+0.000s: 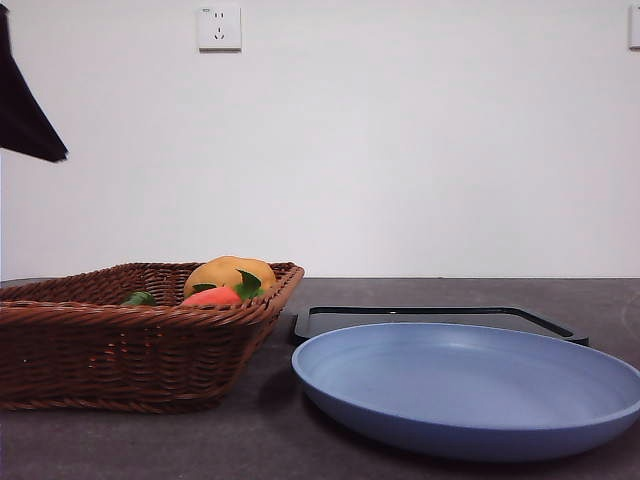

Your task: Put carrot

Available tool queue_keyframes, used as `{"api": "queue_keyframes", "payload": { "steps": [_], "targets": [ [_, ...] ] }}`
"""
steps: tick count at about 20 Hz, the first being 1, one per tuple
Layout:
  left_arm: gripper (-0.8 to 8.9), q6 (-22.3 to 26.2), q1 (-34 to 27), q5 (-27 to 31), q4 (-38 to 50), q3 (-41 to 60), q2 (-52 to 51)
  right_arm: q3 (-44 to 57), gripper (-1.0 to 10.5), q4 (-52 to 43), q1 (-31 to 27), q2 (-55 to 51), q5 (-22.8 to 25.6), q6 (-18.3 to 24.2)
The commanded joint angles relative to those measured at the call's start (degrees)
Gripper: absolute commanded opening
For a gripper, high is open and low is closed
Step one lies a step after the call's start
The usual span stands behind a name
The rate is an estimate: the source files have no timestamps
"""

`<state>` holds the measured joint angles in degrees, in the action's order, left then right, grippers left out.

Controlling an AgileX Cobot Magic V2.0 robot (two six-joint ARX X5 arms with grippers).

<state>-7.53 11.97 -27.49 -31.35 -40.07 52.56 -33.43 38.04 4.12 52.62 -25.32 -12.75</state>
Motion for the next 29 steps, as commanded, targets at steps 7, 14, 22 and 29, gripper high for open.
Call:
{"api": "queue_keyframes", "payload": {
  "steps": [7,14,22,29],
  "targets": [
    [2.74,1.3,2.0,0.4,1.9,-0.6,1.3,-0.7,2.3,-4.0,1.9,12.3,-0.1,0.3],
    [2.74,1.2,2.0,0.5,3.4,-0.6,1.3,-0.7,2.0,-14.3,5.8,23.4,1.2,-2.5],
    [3.18,-0.4,2.1,4.2,4.8,-0.6,1.3,-0.7,0.0,-14.6,6.1,24.9,1.2,-3.7],
    [3.78,0.1,7.3,9.3,8.3,-2.1,5.6,-0.7,0.0,-8.0,6.1,16.0,1.5,-3.9]
  ]
}}
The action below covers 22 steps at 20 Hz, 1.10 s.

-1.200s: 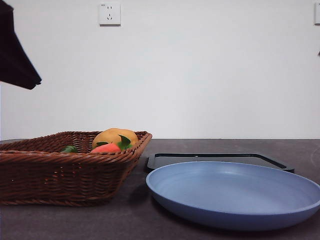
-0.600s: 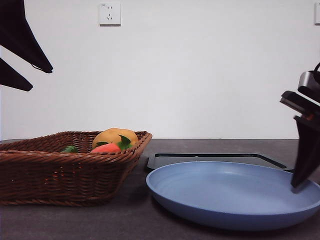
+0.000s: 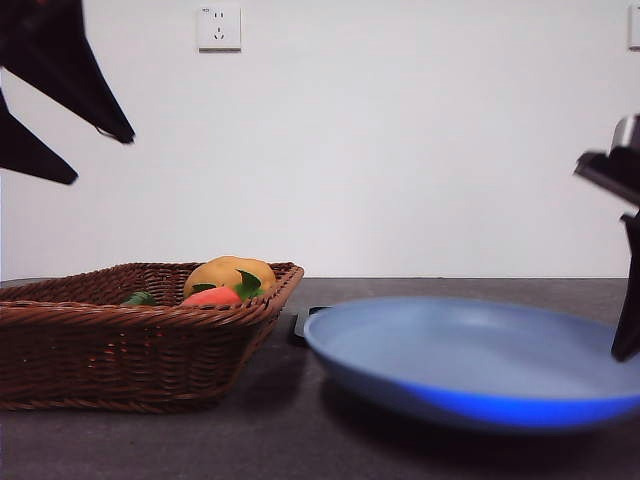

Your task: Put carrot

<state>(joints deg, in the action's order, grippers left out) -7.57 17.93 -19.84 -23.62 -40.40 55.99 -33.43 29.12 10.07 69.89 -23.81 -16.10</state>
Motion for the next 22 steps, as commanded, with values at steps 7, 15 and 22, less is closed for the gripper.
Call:
{"api": "queue_keyframes", "payload": {
  "steps": [7,15,22],
  "targets": [
    [3.76,4.9,8.3,10.6,-4.1,-13.2,20.9,-0.7,0.0,3.0,0.1,-9.4,0.1,-0.6],
    [3.76,6.7,12.5,14.3,-2.5,-17.0,36.2,-0.7,0.0,3.0,0.1,-10.4,0.1,-0.5],
    [3.38,7.8,13.2,15.4,-1.4,-17.0,38.8,-0.7,0.0,3.0,0.1,-10.4,0.1,-0.3]
  ]
}}
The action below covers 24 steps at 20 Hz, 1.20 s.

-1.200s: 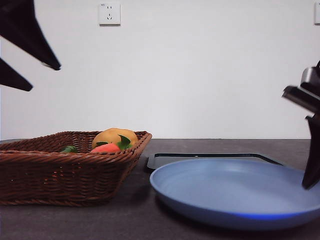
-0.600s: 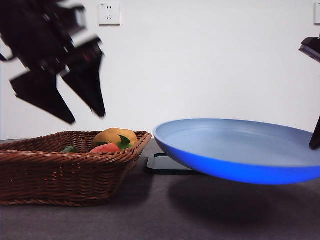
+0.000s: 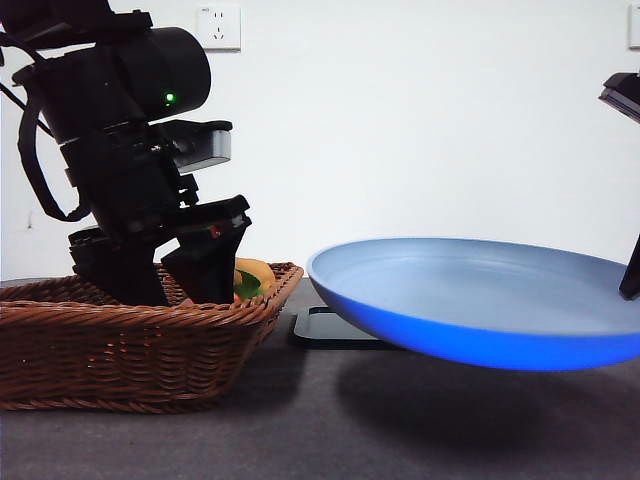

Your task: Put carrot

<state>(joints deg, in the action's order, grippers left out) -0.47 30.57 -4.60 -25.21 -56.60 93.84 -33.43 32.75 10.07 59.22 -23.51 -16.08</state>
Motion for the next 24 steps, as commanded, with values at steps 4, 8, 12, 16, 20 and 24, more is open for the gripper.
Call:
{"api": "queue_keyframes", "payload": {
  "steps": [4,8,12,16,20,24],
  "targets": [
    [1.53,2.5,0.5,0.1,-1.2,-0.9,0.9,-0.7,0.0,-0.6,0.1,0.2,-0.2,-0.4],
    [1.25,2.4,0.5,0.1,-1.2,-0.9,0.8,-0.7,0.0,-0.6,0.1,0.2,-0.2,-0.3],
    [1.25,2.2,0.5,0.1,-1.9,-0.9,0.0,-0.7,0.0,-0.9,0.1,0.2,-0.2,0.2],
    [0.74,2.2,0.5,0.1,-1.9,-0.9,0.0,-0.7,0.0,-1.0,0.1,0.2,-0.2,0.2],
    [0.75,2.2,0.1,0.2,-5.2,-0.9,-3.8,-0.7,0.0,-1.0,0.1,0.2,-0.2,0.2],
    [0.75,1.3,0.1,0.0,-5.8,-0.9,-14.1,-0.7,0.0,-1.0,0.1,0.2,-0.2,0.1]
  ]
}}
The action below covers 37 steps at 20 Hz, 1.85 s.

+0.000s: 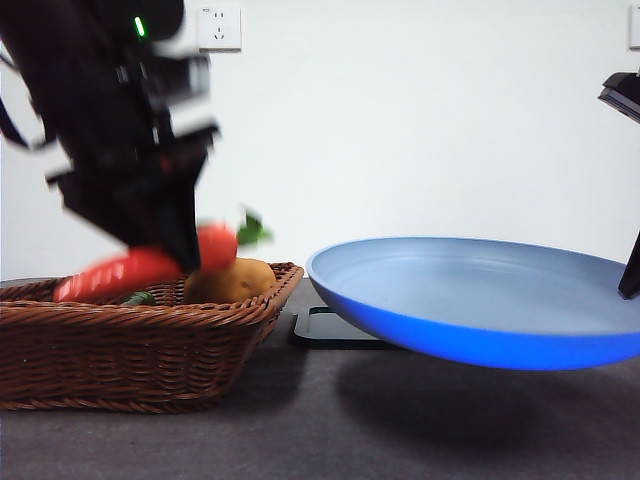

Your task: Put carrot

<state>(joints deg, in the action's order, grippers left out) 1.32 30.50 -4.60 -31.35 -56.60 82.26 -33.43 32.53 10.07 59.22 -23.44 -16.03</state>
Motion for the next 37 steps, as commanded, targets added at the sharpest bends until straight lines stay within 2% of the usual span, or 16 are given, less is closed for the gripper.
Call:
{"api": "queue_keyframes", "payload": {
  "steps": [1,2,5,7,11,15,18,22,25,28,34,37],
  "targets": [
    [0.75,-1.8,0.3,-0.7,0.8,-0.9,-5.9,-0.7,0.0,-0.7,0.1,0.2,-0.3,0.0],
    [0.75,-3.0,0.6,-2.8,1.7,-1.0,-8.1,-0.7,0.0,-0.7,0.1,0.2,-0.3,0.0],
    [0.75,-6.2,3.5,-15.2,8.4,-1.2,-11.7,-0.7,0.0,-0.7,0.2,0.2,-0.3,-0.1],
    [0.75,-7.8,6.8,-17.9,12.8,-1.2,-10.8,-0.7,0.0,-0.7,0.2,0.2,-0.6,-0.7],
    [0.76,-7.7,15.4,-11.8,16.1,-1.2,-5.4,-0.7,0.0,-0.7,1.4,0.2,-0.5,-0.7],
    [1.19,-7.8,20.2,-10.1,17.8,-1.2,2.6,-0.7,0.0,-0.5,3.7,0.2,-0.4,-1.1],
    [1.19,-7.8,21.8,-10.1,17.7,-1.2,7.0,-0.7,0.0,-0.3,4.7,0.2,-0.2,-1.1],
    [2.71,-7.8,22.4,-8.0,17.7,-1.2,8.0,-0.7,0.0,0.2,4.7,0.2,-0.2,-1.6],
    [2.76,-8.1,22.4,-7.6,18.1,-1.2,8.0,-0.7,0.0,0.1,4.7,0.2,-0.1,-1.5],
    [2.75,-11.9,21.5,-7.7,17.5,-2.4,6.0,-0.7,0.0,0.1,4.6,0.4,2.9,-1.6],
    [2.71,-11.6,18.9,-7.0,10.0,-5.8,-7.6,-5.6,0.0,0.2,1.5,7.3,2.7,-1.8],
    [2.71,-11.4,18.0,-3.5,4.4,-5.8,-16.3,-11.8,0.0,-0.2,-1.9,14.6,2.6,0.1]
  ]
}}
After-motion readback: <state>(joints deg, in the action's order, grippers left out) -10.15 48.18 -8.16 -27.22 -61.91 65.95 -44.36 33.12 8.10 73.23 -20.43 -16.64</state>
